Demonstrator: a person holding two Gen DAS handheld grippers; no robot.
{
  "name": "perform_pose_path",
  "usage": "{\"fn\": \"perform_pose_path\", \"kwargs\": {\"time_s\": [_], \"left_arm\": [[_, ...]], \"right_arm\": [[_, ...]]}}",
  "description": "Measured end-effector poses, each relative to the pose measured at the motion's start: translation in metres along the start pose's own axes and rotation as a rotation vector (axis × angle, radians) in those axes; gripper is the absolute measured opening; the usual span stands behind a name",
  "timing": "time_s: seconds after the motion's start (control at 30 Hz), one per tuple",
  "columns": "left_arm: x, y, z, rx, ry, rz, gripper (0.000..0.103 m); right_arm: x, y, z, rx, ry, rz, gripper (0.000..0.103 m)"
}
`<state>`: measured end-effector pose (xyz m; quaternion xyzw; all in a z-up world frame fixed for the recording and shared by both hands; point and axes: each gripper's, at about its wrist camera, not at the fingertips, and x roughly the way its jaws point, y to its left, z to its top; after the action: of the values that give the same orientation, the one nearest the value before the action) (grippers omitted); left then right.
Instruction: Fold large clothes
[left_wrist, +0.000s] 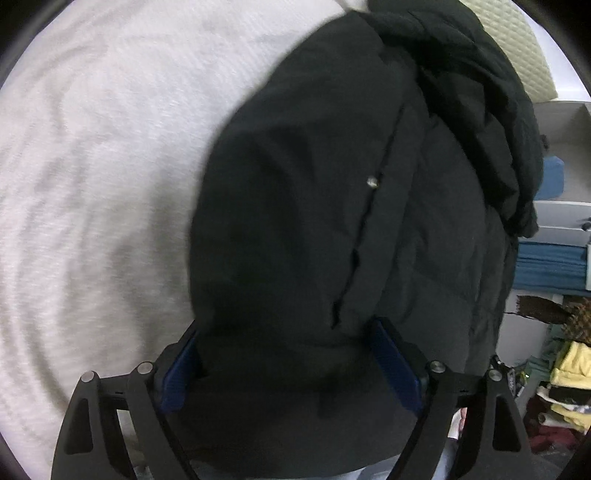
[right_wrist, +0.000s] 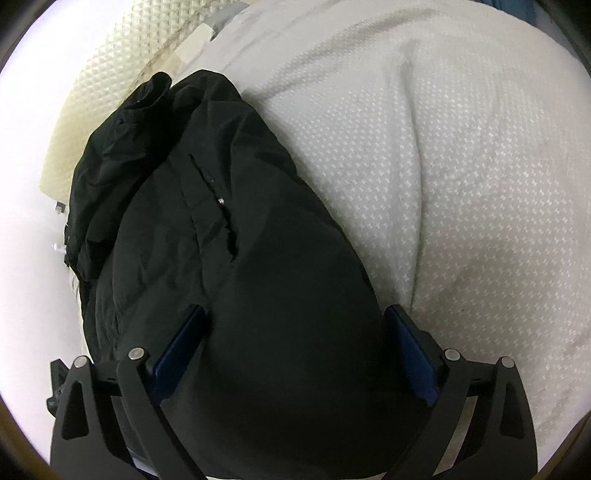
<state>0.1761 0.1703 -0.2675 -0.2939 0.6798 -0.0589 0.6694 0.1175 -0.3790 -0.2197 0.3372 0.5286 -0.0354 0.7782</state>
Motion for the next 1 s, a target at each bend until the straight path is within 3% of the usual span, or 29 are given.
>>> {"fn": "perform_pose_path", "kwargs": {"time_s": [0.13,0.2,0.33,0.4,0.47,0.63,0.73,0.8,0.87,1.0], "left_arm": [[-0.002,-0.015,-0.006,0.065,0.002,-0.080,0.088],[-0.009,-0.025,-0.012,0.111,-0.016,-0.156,0.088],[-0.025,-0.038,-0.021,0.177,-0.074,-0.283,0.087],[-0.026,-0.040,-0.022,0.195,-0.075,-0.292,0.085],[-0.020,-0.044,-0.023,0.203,-0.059,-0.267,0.081],[-0.005,-0.051,-0.017,0.224,-0.031,-0.178,0.076],[0.003,-0.057,-0.019,0.256,-0.033,-0.139,0.075],[0.002,-0.055,-0.022,0.267,-0.044,-0.136,0.068],[0.001,-0.058,-0.025,0.280,-0.057,-0.158,0.049],[-0.010,-0.063,-0.032,0.311,-0.114,-0.185,0.025]], "right_arm": [[-0.003,0.015,-0.002,-0.048,0.003,0.063,0.097],[-0.007,0.024,-0.004,-0.082,-0.004,0.111,0.097],[-0.020,0.049,-0.009,-0.172,-0.043,0.267,0.097],[-0.026,0.058,-0.011,-0.210,-0.069,0.303,0.096],[-0.027,0.061,-0.012,-0.225,-0.082,0.295,0.094],[0.003,0.033,-0.010,-0.104,-0.001,0.095,0.069],[0.015,0.027,-0.011,-0.066,0.030,0.056,0.066],[0.013,0.039,-0.013,-0.113,0.017,0.040,0.052],[0.011,0.053,-0.016,-0.158,-0.003,0.051,0.037],[0.007,0.072,-0.021,-0.227,-0.044,0.056,0.021]]}}
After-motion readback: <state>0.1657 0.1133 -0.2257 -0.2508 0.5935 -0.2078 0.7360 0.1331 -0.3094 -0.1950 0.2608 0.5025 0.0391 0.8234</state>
